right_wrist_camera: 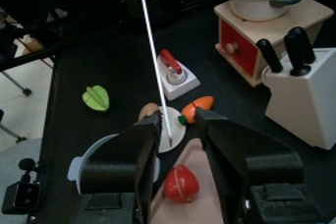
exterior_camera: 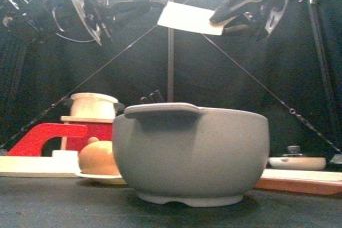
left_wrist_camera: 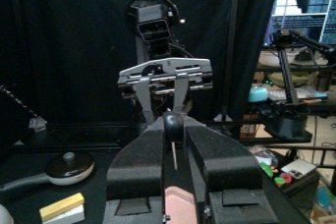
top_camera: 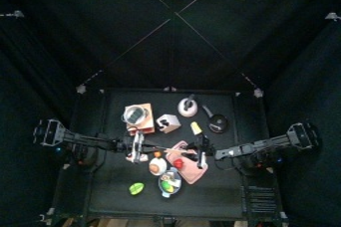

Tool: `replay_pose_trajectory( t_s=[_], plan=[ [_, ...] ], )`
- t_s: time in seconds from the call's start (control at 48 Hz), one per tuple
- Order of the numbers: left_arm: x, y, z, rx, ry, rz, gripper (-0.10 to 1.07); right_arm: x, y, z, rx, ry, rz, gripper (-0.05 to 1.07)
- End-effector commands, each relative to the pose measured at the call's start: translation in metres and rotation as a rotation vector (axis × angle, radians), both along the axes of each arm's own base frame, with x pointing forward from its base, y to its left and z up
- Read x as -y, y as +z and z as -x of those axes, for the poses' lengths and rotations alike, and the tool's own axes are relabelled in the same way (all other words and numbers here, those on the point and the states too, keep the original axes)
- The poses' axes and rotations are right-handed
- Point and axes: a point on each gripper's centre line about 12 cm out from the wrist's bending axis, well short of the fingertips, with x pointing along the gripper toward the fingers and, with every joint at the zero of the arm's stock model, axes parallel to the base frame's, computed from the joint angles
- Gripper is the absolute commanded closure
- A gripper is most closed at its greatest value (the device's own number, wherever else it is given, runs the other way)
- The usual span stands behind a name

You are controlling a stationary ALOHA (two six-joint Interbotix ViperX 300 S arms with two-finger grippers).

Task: Grab cleaver with both hands

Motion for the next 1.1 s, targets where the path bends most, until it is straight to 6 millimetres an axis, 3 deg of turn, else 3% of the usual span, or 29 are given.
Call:
replay_pose_trajectory(
  t_s=[0.0, 0.208, 0.438, 0.604, 0.792, 0.854, 0.958, 1.083],
  plan=[
    [-0.002, 0.004, 0.003, 0.02, 0.007, 0.0, 0.55, 0.001, 0.011, 0.008, 0.03, -0.023, -0.086, 0.2],
    [-0.009, -0.005, 0.011, -0.012, 0.035, 0.008, 0.54, 0.003, 0.033, 0.022, 0.07, -0.099, -0.337, -0.03],
    [-0.01, -0.008, 0.01, -0.035, 0.038, 0.011, 0.55, 0.022, 0.048, 0.031, 0.055, -0.324, -0.445, -0.02],
    [-0.01, -0.011, 0.009, -0.055, 0.04, 0.011, 0.55, 0.028, 0.049, 0.032, -0.062, -0.467, -0.396, -0.02],
    [-0.01, -0.012, 0.008, -0.066, 0.041, 0.01, 0.55, 0.025, 0.082, 0.03, -0.194, -0.441, -0.302, -0.02],
    [-0.01, -0.012, 0.007, -0.066, 0.039, 0.01, 0.55, 0.033, 0.091, 0.03, -0.237, -0.446, -0.318, -0.02],
    [-0.01, -0.012, 0.007, -0.066, 0.038, 0.009, 0.54, 0.049, 0.089, 0.031, -0.308, -0.475, -0.418, -0.02],
    [-0.01, -0.012, 0.007, -0.066, 0.038, 0.01, 0.55, 0.063, 0.069, 0.031, -0.415, -0.446, -0.494, -0.02]
  ],
)
